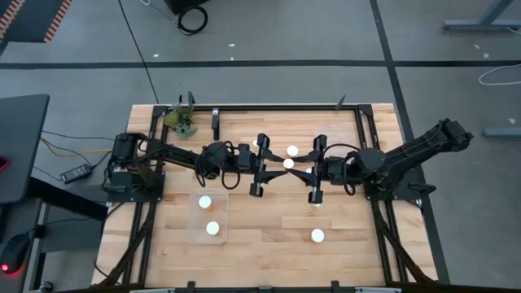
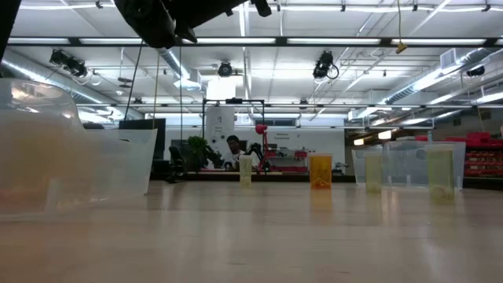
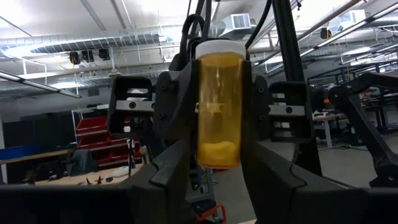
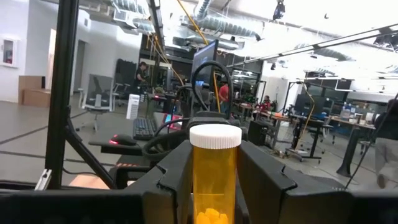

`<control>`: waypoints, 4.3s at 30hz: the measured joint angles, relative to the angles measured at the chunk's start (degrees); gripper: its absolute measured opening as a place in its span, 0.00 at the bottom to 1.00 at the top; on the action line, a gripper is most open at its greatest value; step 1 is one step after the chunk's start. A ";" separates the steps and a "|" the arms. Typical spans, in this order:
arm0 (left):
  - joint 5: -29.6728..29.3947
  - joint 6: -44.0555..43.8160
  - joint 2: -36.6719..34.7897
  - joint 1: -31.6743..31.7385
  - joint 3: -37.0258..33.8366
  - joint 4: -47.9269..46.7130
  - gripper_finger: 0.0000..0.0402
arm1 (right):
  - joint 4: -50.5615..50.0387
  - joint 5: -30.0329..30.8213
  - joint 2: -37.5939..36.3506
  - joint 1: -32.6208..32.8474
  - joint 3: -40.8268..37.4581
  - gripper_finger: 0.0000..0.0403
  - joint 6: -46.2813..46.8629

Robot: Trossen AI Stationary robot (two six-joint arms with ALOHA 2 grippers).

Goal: Pick and place medicine bottles into bin by pill shape (circle, oval)
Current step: Put the small orange pill bottle into the top transparent bin

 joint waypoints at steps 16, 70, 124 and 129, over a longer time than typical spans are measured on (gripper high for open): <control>0.09 -0.64 0.00 -0.02 0.00 -1.27 0.27 | -1.38 0.00 -0.02 0.00 0.00 0.32 0.90; 0.09 -3.02 0.00 0.72 0.00 -24.53 0.27 | -91.49 4.53 15.26 0.85 40.27 0.52 37.93; -0.96 0.03 0.00 1.75 -0.02 -27.48 0.57 | -99.15 2.79 16.81 0.38 41.27 0.33 42.09; -1.18 1.50 -0.14 1.71 -0.02 -32.94 0.53 | -103.05 3.10 16.81 -1.55 41.27 0.33 42.71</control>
